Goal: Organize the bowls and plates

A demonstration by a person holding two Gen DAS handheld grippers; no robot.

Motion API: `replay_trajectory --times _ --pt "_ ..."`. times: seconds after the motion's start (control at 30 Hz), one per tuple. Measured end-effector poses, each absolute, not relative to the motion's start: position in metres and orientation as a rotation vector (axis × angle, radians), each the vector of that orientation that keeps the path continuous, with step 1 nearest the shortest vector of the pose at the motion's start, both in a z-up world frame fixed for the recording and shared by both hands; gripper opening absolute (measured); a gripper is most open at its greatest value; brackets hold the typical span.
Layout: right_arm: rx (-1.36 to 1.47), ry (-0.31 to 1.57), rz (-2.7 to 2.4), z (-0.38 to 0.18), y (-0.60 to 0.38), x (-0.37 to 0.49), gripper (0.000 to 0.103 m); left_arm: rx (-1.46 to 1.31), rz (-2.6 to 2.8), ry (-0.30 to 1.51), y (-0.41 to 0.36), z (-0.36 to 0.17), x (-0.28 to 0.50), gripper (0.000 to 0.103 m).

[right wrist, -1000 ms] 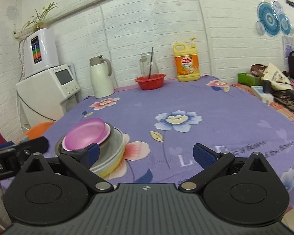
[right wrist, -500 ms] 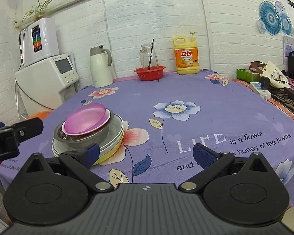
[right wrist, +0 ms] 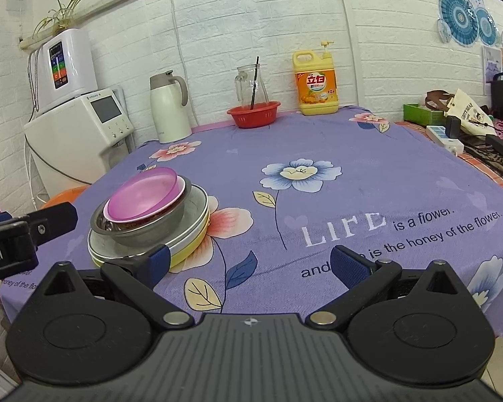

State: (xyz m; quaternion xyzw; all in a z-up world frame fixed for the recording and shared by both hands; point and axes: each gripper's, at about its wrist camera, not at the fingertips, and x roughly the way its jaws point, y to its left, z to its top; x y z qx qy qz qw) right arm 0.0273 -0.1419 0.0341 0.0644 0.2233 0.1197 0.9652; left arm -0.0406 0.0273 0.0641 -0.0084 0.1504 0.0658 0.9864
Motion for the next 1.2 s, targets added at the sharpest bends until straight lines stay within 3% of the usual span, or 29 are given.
replay_trajectory --times 1.2 --pt "0.124 0.457 0.234 0.0334 -0.1434 0.0238 0.103 -0.025 0.122 0.319 0.0288 0.0585 -0.0399 0.098"
